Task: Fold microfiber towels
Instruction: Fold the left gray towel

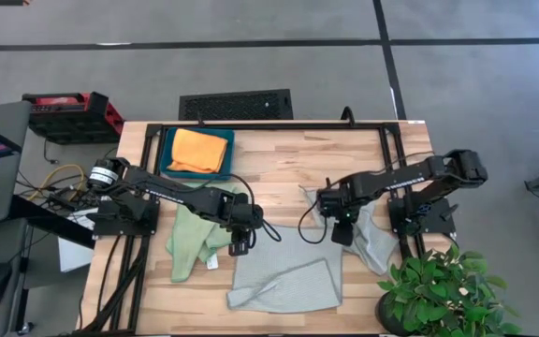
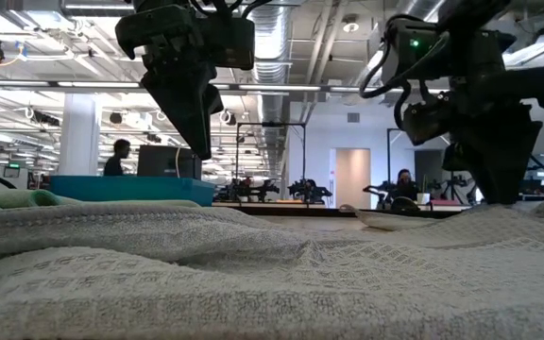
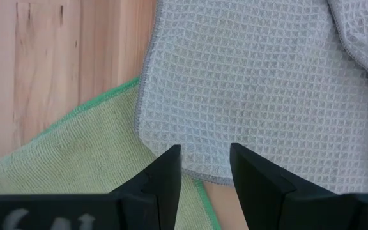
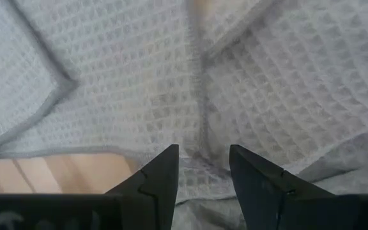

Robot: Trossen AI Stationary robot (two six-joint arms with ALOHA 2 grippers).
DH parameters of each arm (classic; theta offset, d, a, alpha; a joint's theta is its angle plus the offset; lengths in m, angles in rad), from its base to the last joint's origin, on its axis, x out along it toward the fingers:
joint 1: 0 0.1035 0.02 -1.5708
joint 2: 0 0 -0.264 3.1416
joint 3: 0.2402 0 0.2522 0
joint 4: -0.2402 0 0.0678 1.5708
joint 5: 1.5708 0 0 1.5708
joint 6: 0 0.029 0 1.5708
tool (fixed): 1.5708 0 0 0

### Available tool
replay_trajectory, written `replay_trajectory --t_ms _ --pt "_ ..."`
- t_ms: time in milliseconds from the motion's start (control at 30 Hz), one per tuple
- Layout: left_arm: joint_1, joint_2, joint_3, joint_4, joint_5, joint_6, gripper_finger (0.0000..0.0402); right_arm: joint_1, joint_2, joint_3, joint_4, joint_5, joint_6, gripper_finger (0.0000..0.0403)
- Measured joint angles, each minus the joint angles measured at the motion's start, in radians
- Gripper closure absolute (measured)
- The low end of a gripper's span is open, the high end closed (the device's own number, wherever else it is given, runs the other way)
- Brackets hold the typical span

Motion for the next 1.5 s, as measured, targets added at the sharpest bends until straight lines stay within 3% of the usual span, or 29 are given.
replay_trajectory --t_ms 267,567,700,967,1133,1500 --pt "0.0 0.0 0.0 0.0 0.0 0.001 0.0276 0.012 0.0 0.0 0.048 -0.058 -0.06 0.0239" --pt "0.0 0.0 0.0 0.0 0.0 0.001 0.0276 0.046 0.0 0.0 0.063 -0.028 -0.071 0.0242" --pt "0.0 0.0 0.0 0.0 0.0 0.001 0.0276 0.065 0.0 0.0 0.063 -0.023 -0.07 0.0273" --pt "0.0 0.0 0.0 0.0 0.0 0.001 0.0276 0.099 0.0 0.0 0.073 0.016 -0.045 0.0389" --pt "0.0 0.0 0.0 0.0 0.0 0.001 0.0276 0.123 0.0 0.0 0.074 0.08 -0.05 0.0385" --pt "0.023 0.0 0.0 0.052 -0.007 0.144 0.0276 0.143 0.0 0.005 0.07 0.081 -0.052 0.0395"
